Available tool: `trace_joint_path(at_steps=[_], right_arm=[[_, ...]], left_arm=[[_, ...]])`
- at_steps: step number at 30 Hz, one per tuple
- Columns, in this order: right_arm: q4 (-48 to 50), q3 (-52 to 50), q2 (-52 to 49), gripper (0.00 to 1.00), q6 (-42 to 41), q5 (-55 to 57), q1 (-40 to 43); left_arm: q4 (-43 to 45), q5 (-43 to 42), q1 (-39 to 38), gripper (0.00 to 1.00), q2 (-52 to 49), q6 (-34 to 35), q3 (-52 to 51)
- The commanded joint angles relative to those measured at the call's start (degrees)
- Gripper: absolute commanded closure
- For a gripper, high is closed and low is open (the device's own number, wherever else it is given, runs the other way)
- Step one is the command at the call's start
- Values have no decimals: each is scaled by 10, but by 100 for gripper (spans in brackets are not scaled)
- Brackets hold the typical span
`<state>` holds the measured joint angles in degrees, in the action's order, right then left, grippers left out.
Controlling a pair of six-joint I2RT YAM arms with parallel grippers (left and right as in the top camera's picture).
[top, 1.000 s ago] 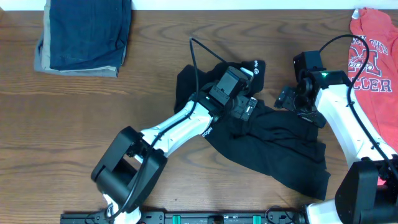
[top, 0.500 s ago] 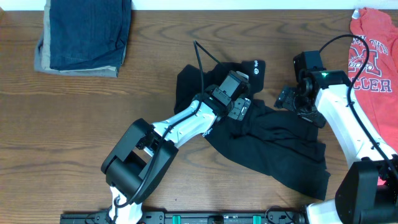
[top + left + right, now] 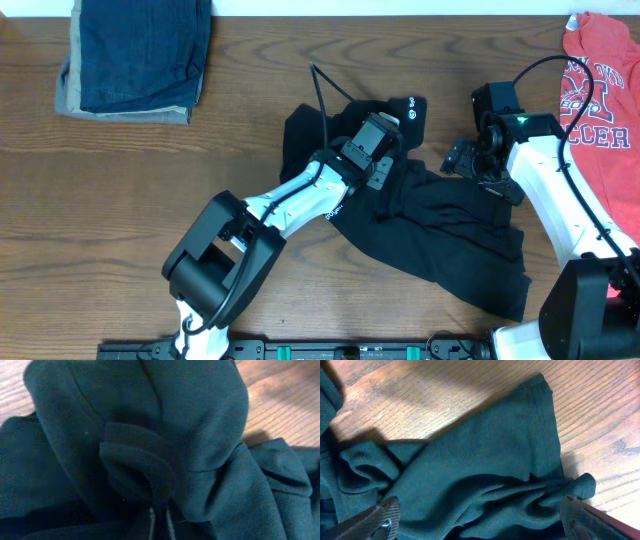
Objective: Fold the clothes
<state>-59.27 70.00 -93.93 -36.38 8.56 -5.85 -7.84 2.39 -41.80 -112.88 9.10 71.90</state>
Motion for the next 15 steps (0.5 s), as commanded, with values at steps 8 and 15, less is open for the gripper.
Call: trace_joint_path(at_steps=[8, 15], right_arm=[[0, 1, -5, 1, 0, 2, -2], [-1, 1, -5, 1, 0, 2, -2]], left_arm=[[-136, 137, 0, 94, 144, 13, 11], [-319, 168, 0, 94, 268, 69, 11]])
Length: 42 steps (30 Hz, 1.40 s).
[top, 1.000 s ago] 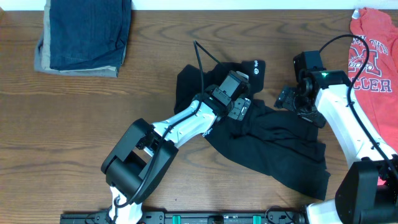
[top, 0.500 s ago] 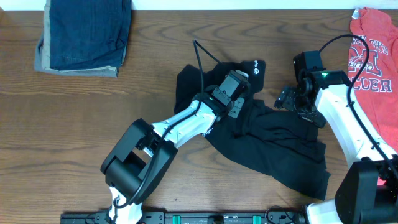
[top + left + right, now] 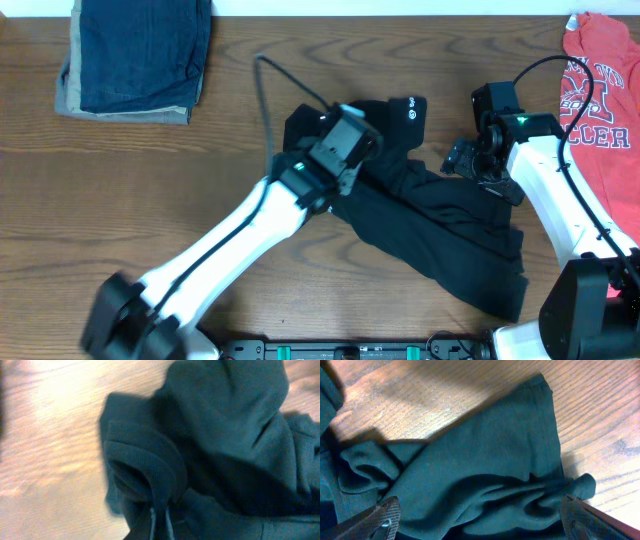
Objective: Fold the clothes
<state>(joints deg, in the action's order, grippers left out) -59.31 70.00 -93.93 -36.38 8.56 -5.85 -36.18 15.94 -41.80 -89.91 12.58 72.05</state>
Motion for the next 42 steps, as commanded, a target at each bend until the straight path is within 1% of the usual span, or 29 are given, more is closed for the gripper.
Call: trace_joint_path(at_steps=[1, 5, 9, 12, 15, 17, 18, 20, 22, 23, 24, 26, 27, 28, 30, 32, 34, 36, 37, 39, 42], right_arm=[[0, 1, -5, 1, 0, 2, -2], [3, 1, -5, 1, 0, 2, -2], [10, 1, -5, 1, 0, -27, -2], [9, 1, -5, 1, 0, -48, -2], [-17, 1, -5, 1, 0, -103, -2], [-35, 1, -5, 1, 13, -119, -2], [-40, 1, -5, 5, 23, -122, -2], [-59, 1, -5, 10, 33, -130, -2], [-84, 1, -5, 14, 31, -136, -1], [-99, 1, -3, 15, 26, -138, -1], [-110, 1, -2, 16, 22, -138, -1], [-134, 1, 7, 18, 21, -138, -1], [-148, 1, 13, 18, 18, -137, -1], [-160, 1, 20, 18, 17, -137, -1], [-182, 1, 40, 19, 17, -134, -1], [-203, 1, 70, 20, 15, -122, -2], [-227, 0, 105, 20, -8, -92, -2], [-246, 0, 146, 17, -35, -61, -2], [-249, -1, 168, 14, -35, -57, -2], [-258, -2, 207, 7, -34, -58, -2], [-281, -4, 256, 1, -34, -58, -8]], left_arm=[[-58, 33, 0, 94, 52, 42, 9], [-149, 33, 0, 94, 97, 79, 9], [-239, 36, 0, 94, 116, 109, 9], [-320, 68, 0, 94, 117, 163, 9], [-382, 92, 0, 94, 117, 223, 9], [-406, 92, 0, 92, 117, 238, 9], [-414, 90, 0, 88, 117, 239, 9], [-426, 84, 0, 64, 117, 240, 9], [-430, 75, 0, 54, 117, 240, 9], [-431, 71, 0, 45, 117, 240, 9], [-432, 70, 0, 36, 117, 240, 9], [-433, 70, 0, 12, 117, 239, 9], [-433, 70, 0, 7, 117, 239, 9], [-433, 70, 0, 7, 117, 239, 9], [-433, 70, 0, 1, 117, 239, 9], [-433, 71, 0, 2, 117, 239, 9], [-433, 73, 3, 2, 117, 233, 9], [-437, 73, 12, 2, 117, 233, 9], [-439, 73, 18, 2, 117, 233, 7], [-438, 73, 37, 2, 117, 233, 2], [-424, 69, 73, 2, 117, 233, -9]])
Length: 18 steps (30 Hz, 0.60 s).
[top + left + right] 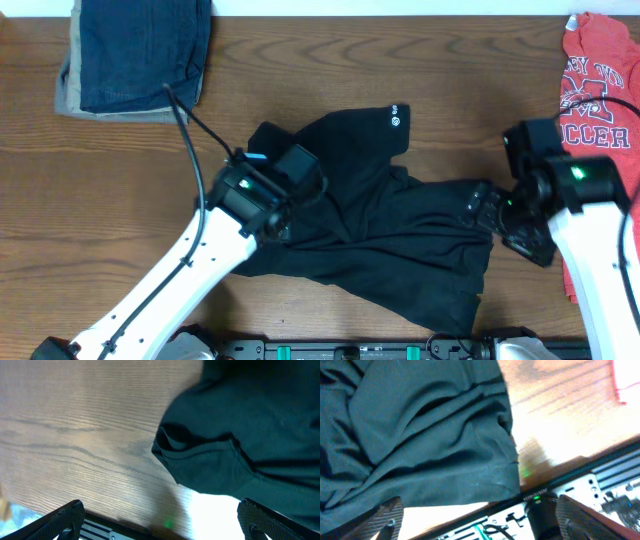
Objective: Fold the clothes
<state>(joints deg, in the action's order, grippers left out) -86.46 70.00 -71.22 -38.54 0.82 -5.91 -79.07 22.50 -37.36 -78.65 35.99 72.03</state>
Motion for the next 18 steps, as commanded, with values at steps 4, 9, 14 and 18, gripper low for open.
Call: trace_joint_path(at_steps=[4, 9, 14, 18], right_arm=[[-20, -4, 73, 1, -12, 18, -18], [-9, -4, 92, 2, -13, -8, -18], [-10, -14, 90, 2, -13, -41, -22], [-11, -42, 90, 4, -18, -41, -28]], left_arm=[[62, -86, 88, 2, 4, -11, -33], [146, -217, 111, 2, -2, -29, -71], [221, -275, 104, 2, -23, -20, -126], [236, -277, 104, 18, -61, 39, -149]])
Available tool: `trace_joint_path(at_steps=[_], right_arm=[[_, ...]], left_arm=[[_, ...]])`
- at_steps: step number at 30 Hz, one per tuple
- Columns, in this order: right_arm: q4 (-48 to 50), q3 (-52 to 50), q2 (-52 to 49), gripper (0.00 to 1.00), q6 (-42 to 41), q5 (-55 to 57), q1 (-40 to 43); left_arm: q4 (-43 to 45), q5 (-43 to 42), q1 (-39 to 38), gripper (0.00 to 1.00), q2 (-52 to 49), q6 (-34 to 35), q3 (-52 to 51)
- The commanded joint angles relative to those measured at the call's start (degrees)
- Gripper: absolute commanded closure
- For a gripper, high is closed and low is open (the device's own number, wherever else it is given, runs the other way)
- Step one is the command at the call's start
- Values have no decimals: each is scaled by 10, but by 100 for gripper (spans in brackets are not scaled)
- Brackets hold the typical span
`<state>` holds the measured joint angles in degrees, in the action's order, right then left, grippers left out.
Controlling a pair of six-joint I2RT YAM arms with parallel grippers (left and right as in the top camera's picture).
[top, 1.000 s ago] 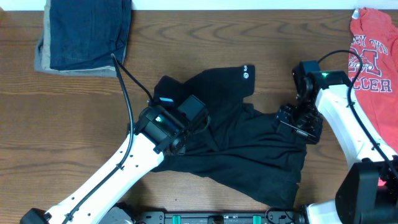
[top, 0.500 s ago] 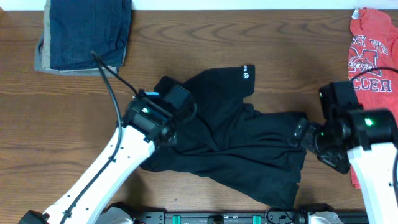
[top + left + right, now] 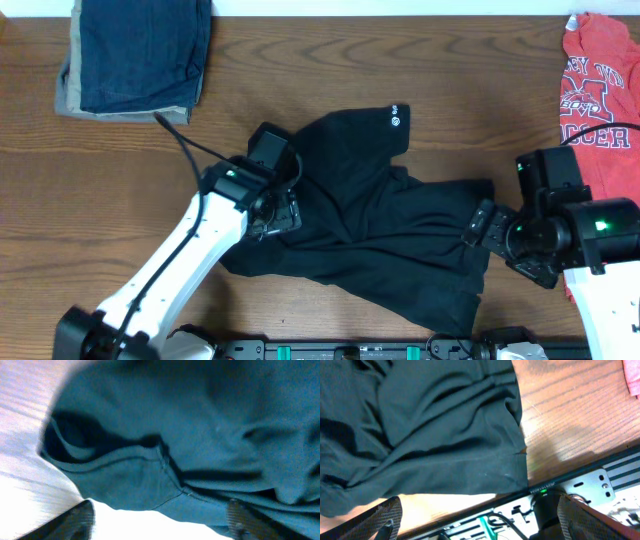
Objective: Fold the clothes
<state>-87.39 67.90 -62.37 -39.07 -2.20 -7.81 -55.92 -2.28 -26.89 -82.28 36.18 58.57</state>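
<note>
A black garment (image 3: 380, 230) with a small white logo lies crumpled and partly spread in the middle of the wooden table (image 3: 100, 200). My left gripper (image 3: 273, 214) hovers over its left part, open. In the left wrist view only dark cloth (image 3: 175, 435) with a stitched hem fills the frame, and nothing sits between the fingers (image 3: 80, 520). My right gripper (image 3: 482, 226) hangs open at the garment's right edge. The right wrist view shows the cloth's hem (image 3: 470, 455) near the table's front edge.
A folded stack of blue jeans (image 3: 135, 55) lies at the back left. A red printed T-shirt (image 3: 600, 90) lies along the right edge. A metal rail with cables (image 3: 560, 505) runs below the table's front edge.
The left gripper has shifted a little to the left and sits closer over the cloth's left hem. The right arm has drawn further toward the table's front edge. Both stay open; the garment lies unchanged.
At first my left gripper was shut on a fold in the middle of the bunched black garment, the right one open beside its right part. Then the left held that fold further left. Later the fold was let go and the garment lay spread leftward, as now.
</note>
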Motion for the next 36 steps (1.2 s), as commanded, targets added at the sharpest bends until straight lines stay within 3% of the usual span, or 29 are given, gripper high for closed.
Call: trace_joint_path(at_steps=[1, 6, 16, 22, 24, 27, 34, 36], right_arm=[[-2, -29, 2, 4, -19, -10, -9], [16, -79, 2, 5, -38, -11, -9], [45, -143, 2, 4, -38, -11, -9], [69, -176, 2, 3, -57, -13, -9], [71, -190, 2, 3, -79, -13, -9], [73, -211, 2, 2, -100, -12, -9], [92, -239, 2, 2, -107, -13, -9], [95, -240, 2, 2, -107, -13, -9]], left_arm=[[10, -29, -1, 18, -36, 38, -18], [56, -26, -1, 19, -95, 38, -30], [87, 3, 0, 37, -149, 53, -30], [87, 3, 1, 37, -158, 53, -30], [87, 1, 2, 44, -158, 53, -30], [87, 1, 2, 64, -158, 53, -30], [87, 2, 2, 92, -158, 53, -30], [85, 1, 2, 94, -158, 53, -30]])
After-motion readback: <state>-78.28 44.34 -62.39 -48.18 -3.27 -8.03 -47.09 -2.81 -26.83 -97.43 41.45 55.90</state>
